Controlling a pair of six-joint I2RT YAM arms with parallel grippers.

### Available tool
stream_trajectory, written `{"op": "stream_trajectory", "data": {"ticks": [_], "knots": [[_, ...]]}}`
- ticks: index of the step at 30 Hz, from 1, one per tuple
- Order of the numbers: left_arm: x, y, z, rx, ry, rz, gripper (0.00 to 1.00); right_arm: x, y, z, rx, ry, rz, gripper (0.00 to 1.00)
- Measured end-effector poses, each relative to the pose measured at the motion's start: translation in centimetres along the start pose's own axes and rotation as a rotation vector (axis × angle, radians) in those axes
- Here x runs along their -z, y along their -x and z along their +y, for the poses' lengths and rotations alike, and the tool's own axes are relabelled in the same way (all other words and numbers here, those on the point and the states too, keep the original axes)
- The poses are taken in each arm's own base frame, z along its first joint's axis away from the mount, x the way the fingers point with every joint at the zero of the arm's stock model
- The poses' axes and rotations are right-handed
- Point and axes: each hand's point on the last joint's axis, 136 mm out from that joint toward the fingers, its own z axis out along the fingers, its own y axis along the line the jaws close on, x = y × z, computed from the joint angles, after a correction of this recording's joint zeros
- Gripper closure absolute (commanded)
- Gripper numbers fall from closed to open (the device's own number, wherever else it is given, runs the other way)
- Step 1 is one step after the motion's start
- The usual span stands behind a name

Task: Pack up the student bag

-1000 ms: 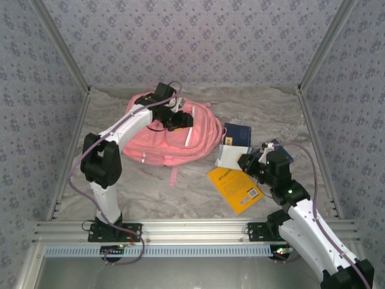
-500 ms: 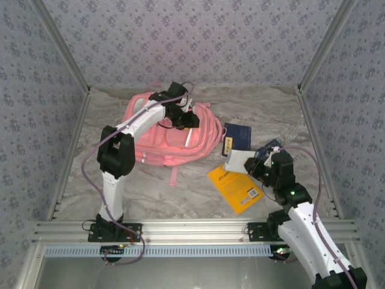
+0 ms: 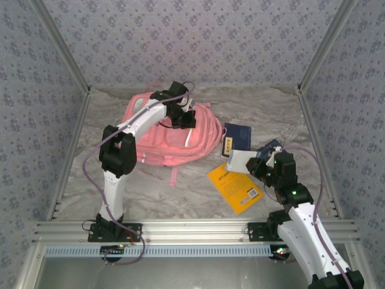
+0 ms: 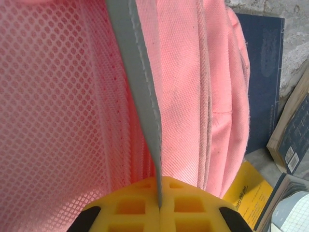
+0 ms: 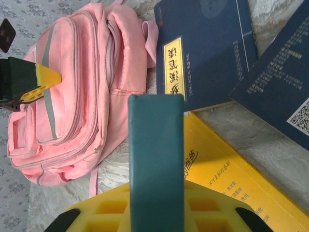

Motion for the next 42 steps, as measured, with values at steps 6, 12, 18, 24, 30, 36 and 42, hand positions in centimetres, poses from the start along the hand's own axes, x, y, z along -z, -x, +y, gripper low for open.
{"op": "stream_trajectory", "data": {"ticks": [6, 12, 18, 24, 30, 36, 42], "knots": [[6.5, 0.9, -1.8, 0.009, -0.104, -0.085, 1.0, 1.2, 2.3, 2.1, 0.03, 0.032, -0.07, 1.0], [14.9, 1.5, -2.2, 0.016, -0.197, -0.216, 1.0, 1.4, 3.9, 3.8, 0.045, 0.057, -0.097, 1.0], [18.4, 0.4, -1.4, 0.063, -0.311, -0.24, 1.0, 0.8, 5.2, 5.6, 0.041, 0.115, -0.118, 1.0], [19.3, -0.2, -1.4, 0.08, -0.407, -0.213, 1.0, -1.3, 5.0, 9.0, 0.061, 0.193, -0.052, 1.0], [20.1, -0.8, -2.6, 0.047, -0.484, -0.207, 1.0, -4.9, 4.1, 13.4, 0.079, 0.274, 0.045, 1.0], [21.3, -1.1, -3.5, 0.025, -0.532, -0.218, 1.0, -9.4, 1.5, 16.3, 0.082, 0.306, 0.152, 1.0], [22.2, -1.3, -4.0, 0.023, -0.573, -0.229, 1.0, -14.6, 0.5, 17.3, 0.031, 0.316, 0.212, 0.98]]}}
